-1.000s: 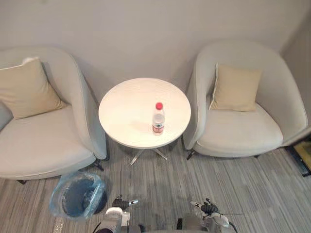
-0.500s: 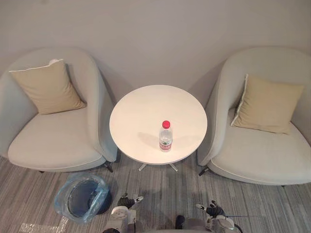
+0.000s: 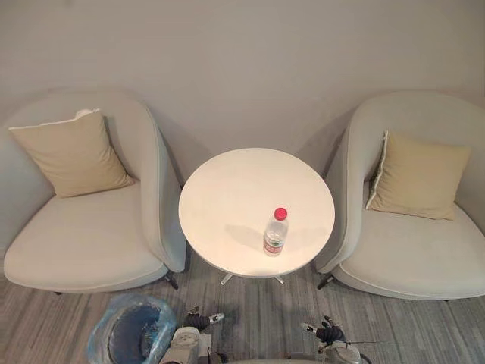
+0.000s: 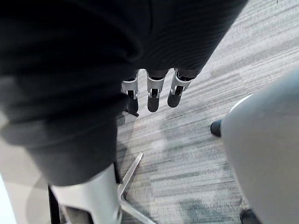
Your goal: Gather rubbish on tea table into small bin, then transfer packed bag to large trash can.
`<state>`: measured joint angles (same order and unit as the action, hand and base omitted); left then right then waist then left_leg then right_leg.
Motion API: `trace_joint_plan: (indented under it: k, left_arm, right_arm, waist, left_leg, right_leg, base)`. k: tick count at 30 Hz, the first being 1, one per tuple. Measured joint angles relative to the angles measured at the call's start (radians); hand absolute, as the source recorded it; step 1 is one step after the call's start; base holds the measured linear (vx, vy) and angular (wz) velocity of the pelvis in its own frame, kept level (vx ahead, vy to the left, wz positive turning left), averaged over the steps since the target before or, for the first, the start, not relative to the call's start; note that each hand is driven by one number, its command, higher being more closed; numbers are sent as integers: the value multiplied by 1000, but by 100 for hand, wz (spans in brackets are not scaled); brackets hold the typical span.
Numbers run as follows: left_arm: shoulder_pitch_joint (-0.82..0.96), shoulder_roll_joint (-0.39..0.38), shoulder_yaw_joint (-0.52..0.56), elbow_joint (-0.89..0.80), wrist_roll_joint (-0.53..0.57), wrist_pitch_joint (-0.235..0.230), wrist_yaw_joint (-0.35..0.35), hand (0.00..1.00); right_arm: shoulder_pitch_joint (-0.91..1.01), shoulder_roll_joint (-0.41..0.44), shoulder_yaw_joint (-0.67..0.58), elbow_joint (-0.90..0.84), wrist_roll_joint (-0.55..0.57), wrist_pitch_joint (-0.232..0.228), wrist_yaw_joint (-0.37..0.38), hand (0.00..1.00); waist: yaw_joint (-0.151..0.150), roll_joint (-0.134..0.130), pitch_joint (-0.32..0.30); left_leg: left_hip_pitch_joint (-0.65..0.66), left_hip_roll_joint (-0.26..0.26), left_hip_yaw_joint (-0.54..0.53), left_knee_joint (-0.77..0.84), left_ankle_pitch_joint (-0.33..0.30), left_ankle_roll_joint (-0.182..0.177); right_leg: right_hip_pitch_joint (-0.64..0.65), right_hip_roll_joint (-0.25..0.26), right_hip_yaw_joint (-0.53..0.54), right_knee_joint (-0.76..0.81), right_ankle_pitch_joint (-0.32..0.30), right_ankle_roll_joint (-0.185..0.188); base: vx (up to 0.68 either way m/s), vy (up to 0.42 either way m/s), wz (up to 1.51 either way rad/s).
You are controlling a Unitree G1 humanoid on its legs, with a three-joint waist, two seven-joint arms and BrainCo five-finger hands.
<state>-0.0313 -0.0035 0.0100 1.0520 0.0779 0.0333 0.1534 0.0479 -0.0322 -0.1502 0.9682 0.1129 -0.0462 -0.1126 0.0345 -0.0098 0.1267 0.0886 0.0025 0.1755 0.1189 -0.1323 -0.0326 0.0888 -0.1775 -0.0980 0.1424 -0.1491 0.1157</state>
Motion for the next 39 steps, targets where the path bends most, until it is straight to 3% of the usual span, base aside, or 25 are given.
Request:
trace_joint_plan:
  k: [10, 20, 26, 39]
  left_arm:
    - [8, 33, -32, 3, 14, -2, 20, 0]
    - [26, 77, -79, 1, 49, -8, 18, 0]
    - [37, 95, -89, -1, 58, -19, 18, 0]
    - [43, 91, -117, -22, 58, -27, 19, 0]
  right_arm:
    - [112, -58, 18, -408, -157, -41, -54, 0]
    - [167, -93, 83, -610, -274, -73, -42, 0]
    - [148, -132, 143, -658, -312, -90, -40, 0]
    - [2, -184, 213, -682, -311, -92, -59, 0]
  waist:
    - [-9, -7, -5]
    - [-23, -13, -2]
    - [-22, -11, -1]
    - [-19, 12, 14]
  left_leg:
    - [-3, 7, -51, -14, 26, -5]
    - [-24, 10, -80, -38, 33, -4]
    - [-19, 5, -101, -98, 71, -8]
    - [-55, -3, -184, -114, 89, -8]
  right_leg:
    - [28, 24, -6, -65, 22, -21]
    - [18, 36, 2, -129, 82, -20]
    - [7, 36, -5, -148, 103, -18]
    - [7, 40, -59, -174, 103, -18]
  base:
    - [24, -25, 2]
    - [-60, 5, -3]
    - [-85, -11, 4]
    - [23, -16, 13]
